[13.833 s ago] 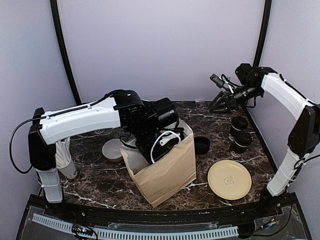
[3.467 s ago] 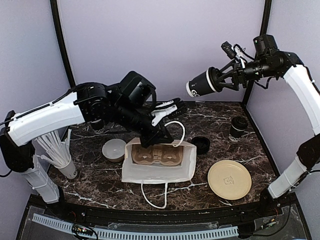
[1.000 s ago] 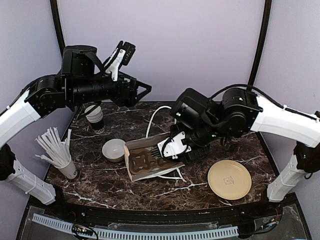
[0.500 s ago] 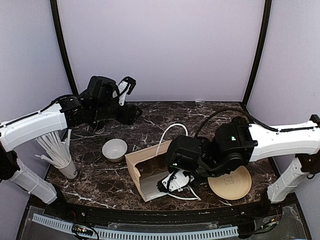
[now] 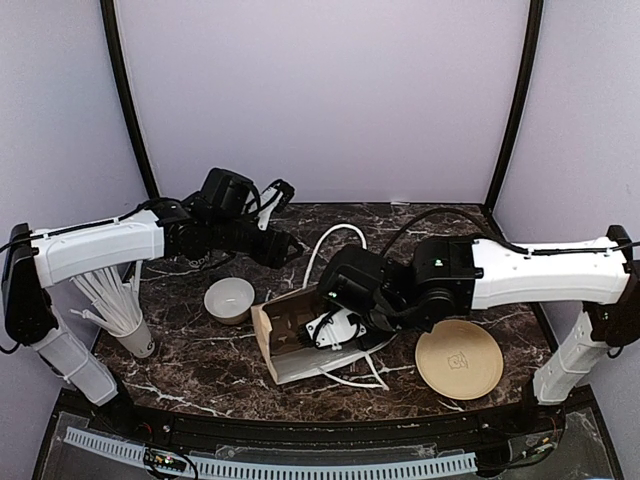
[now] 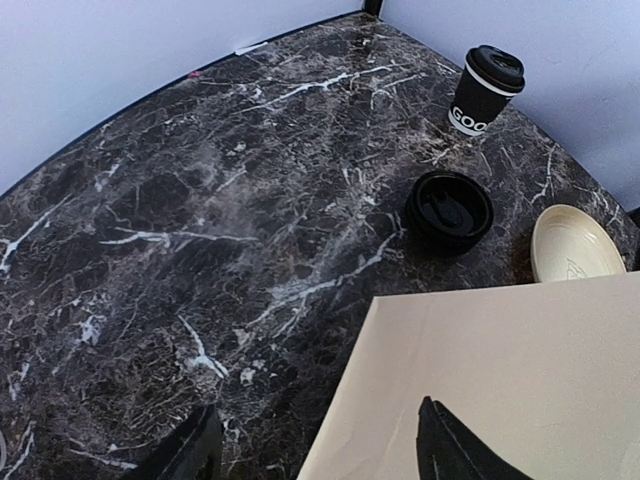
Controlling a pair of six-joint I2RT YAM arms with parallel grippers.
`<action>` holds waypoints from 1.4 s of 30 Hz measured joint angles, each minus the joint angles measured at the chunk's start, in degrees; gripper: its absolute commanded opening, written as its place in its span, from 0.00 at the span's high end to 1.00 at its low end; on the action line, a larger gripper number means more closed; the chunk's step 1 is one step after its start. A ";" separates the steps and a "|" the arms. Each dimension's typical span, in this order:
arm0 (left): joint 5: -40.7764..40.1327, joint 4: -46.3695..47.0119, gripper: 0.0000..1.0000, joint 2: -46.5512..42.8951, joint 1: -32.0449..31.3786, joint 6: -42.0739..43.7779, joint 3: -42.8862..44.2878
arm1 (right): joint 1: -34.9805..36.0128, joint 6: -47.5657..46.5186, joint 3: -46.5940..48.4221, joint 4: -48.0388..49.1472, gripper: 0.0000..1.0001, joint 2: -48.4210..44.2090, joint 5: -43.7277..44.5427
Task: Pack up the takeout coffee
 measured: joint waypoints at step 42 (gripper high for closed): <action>9.01 -5.44 0.34 7.32 0.00 2.16 1.70 | -6.64 -4.79 -9.49 18.08 0.47 -0.87 -7.41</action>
